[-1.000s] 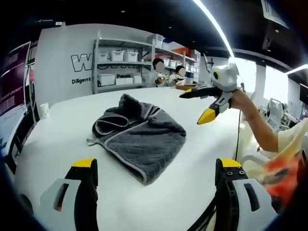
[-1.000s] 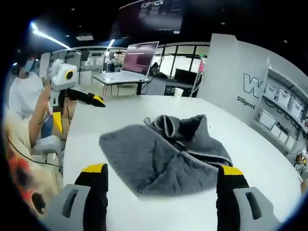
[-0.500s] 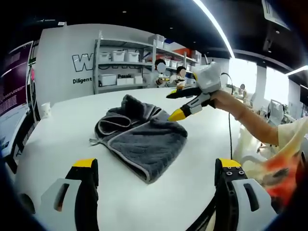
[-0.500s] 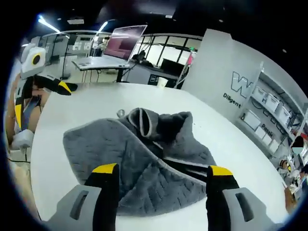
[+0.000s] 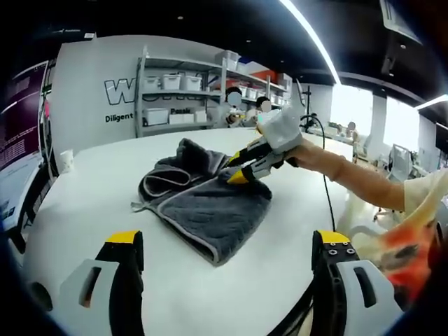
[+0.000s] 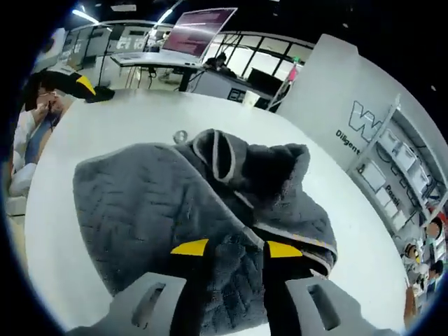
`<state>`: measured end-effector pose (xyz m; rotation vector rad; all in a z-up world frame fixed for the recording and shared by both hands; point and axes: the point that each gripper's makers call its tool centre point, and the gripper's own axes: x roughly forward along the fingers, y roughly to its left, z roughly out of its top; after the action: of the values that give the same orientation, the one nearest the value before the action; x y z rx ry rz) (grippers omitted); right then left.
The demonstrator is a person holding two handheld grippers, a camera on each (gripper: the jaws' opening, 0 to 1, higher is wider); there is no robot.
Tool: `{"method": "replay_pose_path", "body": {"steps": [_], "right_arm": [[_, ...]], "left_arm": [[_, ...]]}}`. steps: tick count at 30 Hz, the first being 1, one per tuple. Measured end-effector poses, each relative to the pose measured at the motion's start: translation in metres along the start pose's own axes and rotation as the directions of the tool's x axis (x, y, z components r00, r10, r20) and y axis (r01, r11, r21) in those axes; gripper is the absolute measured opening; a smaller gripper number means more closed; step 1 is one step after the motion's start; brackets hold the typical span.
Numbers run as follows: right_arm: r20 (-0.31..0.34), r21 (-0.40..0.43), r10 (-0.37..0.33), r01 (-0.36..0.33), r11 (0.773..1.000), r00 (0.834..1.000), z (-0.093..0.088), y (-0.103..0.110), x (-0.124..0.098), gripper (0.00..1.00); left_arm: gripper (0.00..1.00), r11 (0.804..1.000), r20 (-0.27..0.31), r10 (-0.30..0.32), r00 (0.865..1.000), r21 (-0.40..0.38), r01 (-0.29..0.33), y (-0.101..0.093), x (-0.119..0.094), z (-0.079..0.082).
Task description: Open the folded towel by lifting each exposed corner and separating the folded layers until the towel lies flat within the target outline without major curled edges
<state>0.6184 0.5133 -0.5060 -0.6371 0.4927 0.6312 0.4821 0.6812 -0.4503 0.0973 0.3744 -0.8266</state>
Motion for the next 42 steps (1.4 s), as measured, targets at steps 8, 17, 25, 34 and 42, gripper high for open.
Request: {"method": "replay_pose_path", "body": {"steps": [8,17,25,34,42], "right_arm": [[0.0,0.046,0.018,-0.018,0.999,1.0,-0.011,-0.001,0.01,0.01],[0.083,0.111,0.002,-0.011,0.994,0.997,-0.005,-0.006,-0.005,0.0],[0.187,0.227,-0.1,0.057,0.972,0.977,-0.008,-0.013,-0.032,0.0],[0.212,0.318,-0.198,0.124,0.94,0.957,-0.03,-0.026,-0.063,0.0],[0.17,0.351,-0.22,0.149,0.924,0.961,-0.057,-0.03,-0.07,0.0]], "left_arm": [[0.97,1.0,0.004,-0.001,1.0,-0.005,0.001,0.001,-0.001,0.002],[0.96,1.0,-0.002,0.005,1.0,-0.004,-0.005,0.002,-0.001,0.0],[0.96,1.0,-0.022,-0.003,1.0,0.003,0.003,0.0,0.003,-0.004],[0.96,1.0,-0.041,-0.016,0.999,0.006,0.017,-0.007,0.008,-0.009],[0.95,0.999,-0.061,-0.04,0.997,0.01,0.04,-0.012,0.013,-0.013]]}}
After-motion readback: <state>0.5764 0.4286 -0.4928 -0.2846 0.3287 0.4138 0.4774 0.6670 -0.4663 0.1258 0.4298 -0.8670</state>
